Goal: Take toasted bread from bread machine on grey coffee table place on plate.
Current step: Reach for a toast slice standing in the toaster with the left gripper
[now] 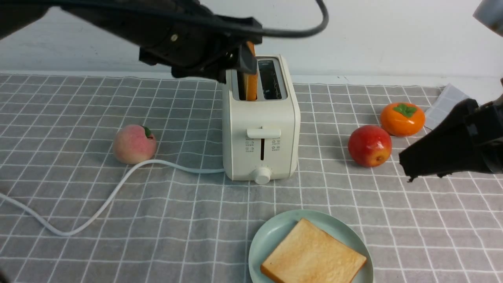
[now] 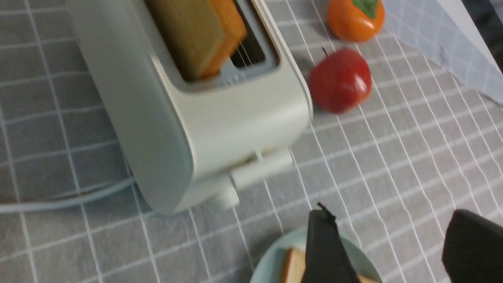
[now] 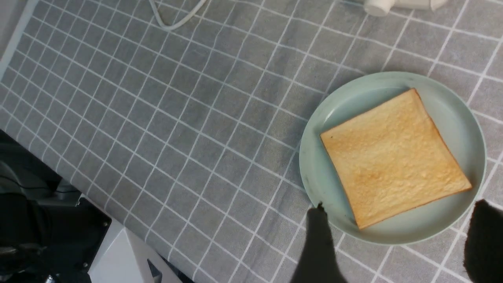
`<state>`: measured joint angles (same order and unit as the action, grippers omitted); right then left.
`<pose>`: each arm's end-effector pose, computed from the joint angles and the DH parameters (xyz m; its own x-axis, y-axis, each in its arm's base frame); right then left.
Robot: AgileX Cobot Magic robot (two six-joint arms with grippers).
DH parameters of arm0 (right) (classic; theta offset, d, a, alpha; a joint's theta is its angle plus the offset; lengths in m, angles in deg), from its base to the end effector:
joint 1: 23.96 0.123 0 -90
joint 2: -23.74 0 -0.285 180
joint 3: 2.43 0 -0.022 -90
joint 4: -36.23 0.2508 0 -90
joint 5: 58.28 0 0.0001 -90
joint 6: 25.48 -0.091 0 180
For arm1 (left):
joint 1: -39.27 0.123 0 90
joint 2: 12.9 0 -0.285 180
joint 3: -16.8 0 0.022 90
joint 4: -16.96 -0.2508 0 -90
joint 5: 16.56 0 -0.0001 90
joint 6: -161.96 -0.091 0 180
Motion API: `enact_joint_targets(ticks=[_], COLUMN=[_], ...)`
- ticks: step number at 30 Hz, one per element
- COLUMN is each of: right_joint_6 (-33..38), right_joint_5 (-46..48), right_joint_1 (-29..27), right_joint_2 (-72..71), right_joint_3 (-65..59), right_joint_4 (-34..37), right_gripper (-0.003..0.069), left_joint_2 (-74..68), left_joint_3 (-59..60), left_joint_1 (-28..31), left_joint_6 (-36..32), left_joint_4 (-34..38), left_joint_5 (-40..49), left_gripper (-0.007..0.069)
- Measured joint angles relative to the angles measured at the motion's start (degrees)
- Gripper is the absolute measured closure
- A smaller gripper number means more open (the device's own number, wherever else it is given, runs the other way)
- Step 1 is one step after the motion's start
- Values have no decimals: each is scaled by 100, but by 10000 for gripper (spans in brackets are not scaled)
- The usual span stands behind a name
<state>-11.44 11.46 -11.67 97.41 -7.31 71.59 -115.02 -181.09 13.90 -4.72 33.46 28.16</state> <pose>0.1907 0.0921 0.4058 -0.7904 -0.1757 -0.5868 -0.4923 0.7522 0.4379 0.3334 -0.1782 0.3941 -0.7401 -0.1109 -0.6633 0.2735 0.8515 -0.4474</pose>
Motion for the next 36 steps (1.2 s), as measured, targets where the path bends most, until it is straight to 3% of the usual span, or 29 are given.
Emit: enact_joint_targets(ticks=[3, 8, 20, 25, 30, 31, 36], right_joint_6=[0, 0, 60, 131, 131, 131, 131], right_joint_5=[5, 7, 173, 173, 178, 178, 178], right_joint_1=[0, 0, 0, 0, 0, 0, 0], right_joint_2=[0, 0, 0, 0, 0, 0, 0], right_joint_3=[0, 0, 0, 0, 0, 0, 0], right_joint_4=[18, 18, 18, 18, 18, 18, 18], right_gripper=[186, 186, 186, 187, 193, 193, 194], left_joint_2=[-812, -1670, -2723, -2684, -2389, -2076, -891], left_joint_3=[-815, -1590, -1973, -1973, -2078, -2167, -2266], left_joint_1=[0, 0, 0, 0, 0, 0, 0], left_joint_6=[417, 465, 507, 475, 205, 131, -288], left_joint_4=[-521, -902, -1359, -1395, -1441, -1436, -1344], left_joint_5=[-40, -332, -1136, -1089, -562, -175, 1003], left_gripper=[228, 228, 239, 317, 463, 526, 529])
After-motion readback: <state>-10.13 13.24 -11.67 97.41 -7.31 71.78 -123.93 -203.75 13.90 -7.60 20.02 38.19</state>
